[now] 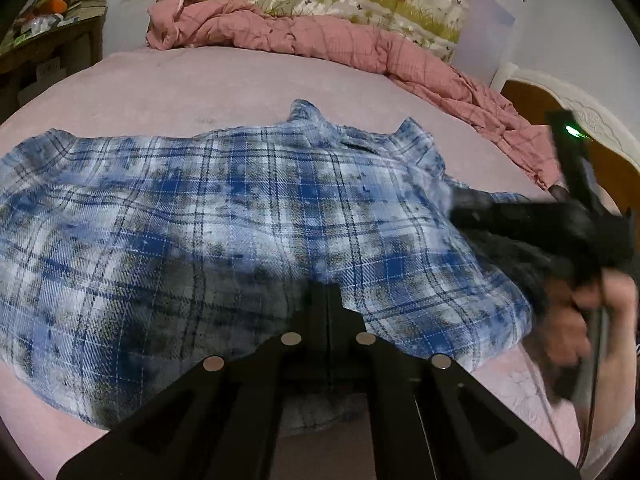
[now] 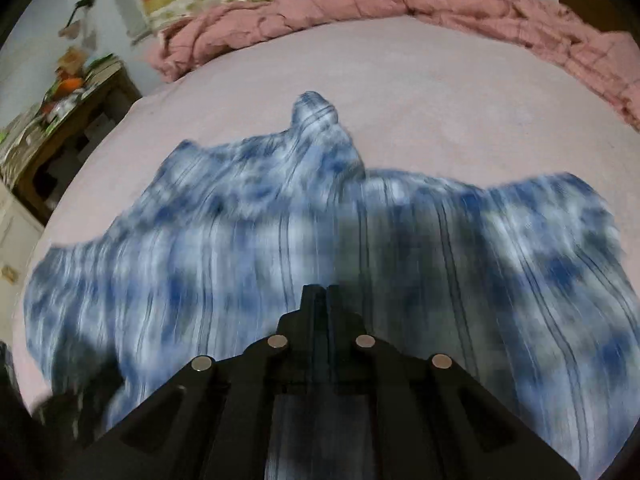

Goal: Fold large clothes

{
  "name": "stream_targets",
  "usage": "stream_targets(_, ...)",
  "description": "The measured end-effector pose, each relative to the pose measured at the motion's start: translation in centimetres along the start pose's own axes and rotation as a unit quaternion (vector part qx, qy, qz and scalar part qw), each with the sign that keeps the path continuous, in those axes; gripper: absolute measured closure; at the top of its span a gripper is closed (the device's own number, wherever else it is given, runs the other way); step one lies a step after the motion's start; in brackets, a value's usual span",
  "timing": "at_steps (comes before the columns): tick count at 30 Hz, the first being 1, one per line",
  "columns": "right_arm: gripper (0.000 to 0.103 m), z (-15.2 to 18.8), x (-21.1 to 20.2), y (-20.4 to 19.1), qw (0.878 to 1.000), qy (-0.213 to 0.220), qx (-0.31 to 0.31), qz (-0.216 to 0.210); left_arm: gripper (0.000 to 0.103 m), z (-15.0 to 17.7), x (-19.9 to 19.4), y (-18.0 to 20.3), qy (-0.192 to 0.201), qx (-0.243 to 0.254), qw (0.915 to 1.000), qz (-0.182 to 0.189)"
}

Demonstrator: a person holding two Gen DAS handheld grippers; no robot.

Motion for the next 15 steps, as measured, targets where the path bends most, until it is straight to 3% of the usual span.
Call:
stream_targets(5, 0.097, -0.7, 0.3, 0.1, 1.000, 0.008, 0.009, -0.020, 0.101, 0.0, -0.1, 0.1, 0.002, 0.003, 1.0000, -0.005)
stream_targets(10, 0.097, 5.5, -4.1, 0.0, 0.997, 0.027, -0.076, -0.017, 0.101, 0.1, -0.2, 0.0, 0.005, 0.004, 1.0000, -0.006)
stream_targets(13, 0.097, 8.6, -6.4, 0.8, 0.994, -0.002, -0.090, -0.068, 0.100, 0.1, -0.3, 0.1, 0.006, 0.007, 0.9999, -0.009)
stream_targets(15, 0.097, 9.6, -7.4, 1.6, 0.992, 0.003, -0.097, -0.075, 0.101, 0.1, -0.3, 0.2, 0.007, 0.010, 0.9998, -0.013)
Point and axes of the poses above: each gripper's, at about its wrist camera, not at the fingertips, and x roughly the way its jaws point, y to its right, z to its underside, the point moved 5 cm from there along x, roughly the way its jaws point, and after that the axes turned 14 degrees about x, right-handed, at the moved point
